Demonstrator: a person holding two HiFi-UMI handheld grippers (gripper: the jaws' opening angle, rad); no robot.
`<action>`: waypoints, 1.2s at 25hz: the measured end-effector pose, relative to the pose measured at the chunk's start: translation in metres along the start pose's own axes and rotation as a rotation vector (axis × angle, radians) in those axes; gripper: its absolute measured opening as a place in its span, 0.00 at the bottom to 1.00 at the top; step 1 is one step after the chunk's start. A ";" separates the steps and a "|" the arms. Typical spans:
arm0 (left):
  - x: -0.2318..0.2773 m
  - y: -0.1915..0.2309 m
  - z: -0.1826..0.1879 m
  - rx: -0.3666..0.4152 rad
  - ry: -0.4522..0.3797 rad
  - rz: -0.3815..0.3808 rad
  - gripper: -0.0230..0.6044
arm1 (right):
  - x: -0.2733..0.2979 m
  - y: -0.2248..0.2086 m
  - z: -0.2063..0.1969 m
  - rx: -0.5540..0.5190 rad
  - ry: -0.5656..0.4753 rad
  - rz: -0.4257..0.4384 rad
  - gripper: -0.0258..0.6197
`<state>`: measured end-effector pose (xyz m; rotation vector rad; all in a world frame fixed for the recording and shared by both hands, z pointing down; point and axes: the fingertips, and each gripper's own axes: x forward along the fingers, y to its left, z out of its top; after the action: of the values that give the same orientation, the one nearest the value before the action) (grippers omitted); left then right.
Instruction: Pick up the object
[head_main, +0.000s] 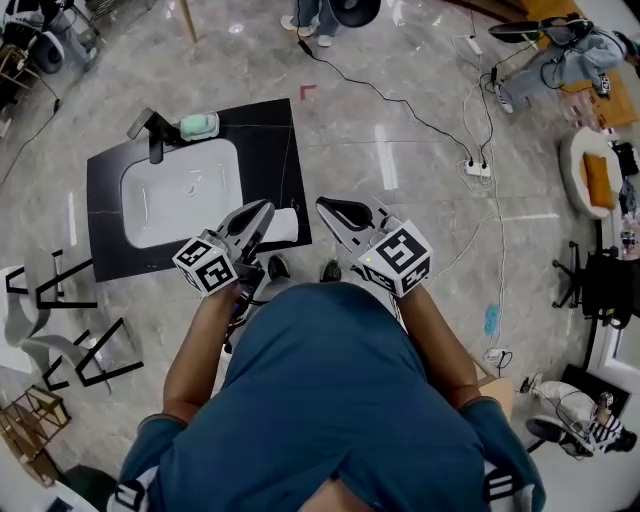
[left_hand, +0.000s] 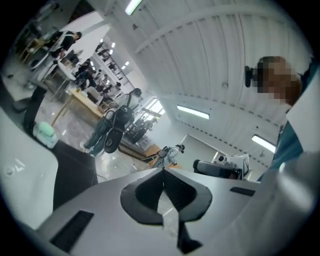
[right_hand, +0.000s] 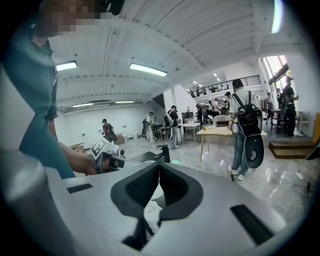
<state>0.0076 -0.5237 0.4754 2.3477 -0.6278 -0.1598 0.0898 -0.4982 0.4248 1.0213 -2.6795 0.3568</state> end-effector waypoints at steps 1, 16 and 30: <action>-0.003 0.008 -0.004 -0.061 -0.014 0.008 0.04 | 0.001 0.001 0.000 -0.001 0.005 0.004 0.06; -0.034 0.051 -0.076 -0.736 -0.262 0.053 0.09 | 0.006 0.026 -0.022 -0.011 0.067 0.091 0.06; -0.046 0.082 -0.152 -1.035 -0.415 0.157 0.43 | -0.016 0.035 -0.039 -0.034 0.105 0.122 0.06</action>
<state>-0.0224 -0.4639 0.6412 1.2617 -0.6918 -0.7208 0.0830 -0.4509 0.4515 0.8085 -2.6501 0.3763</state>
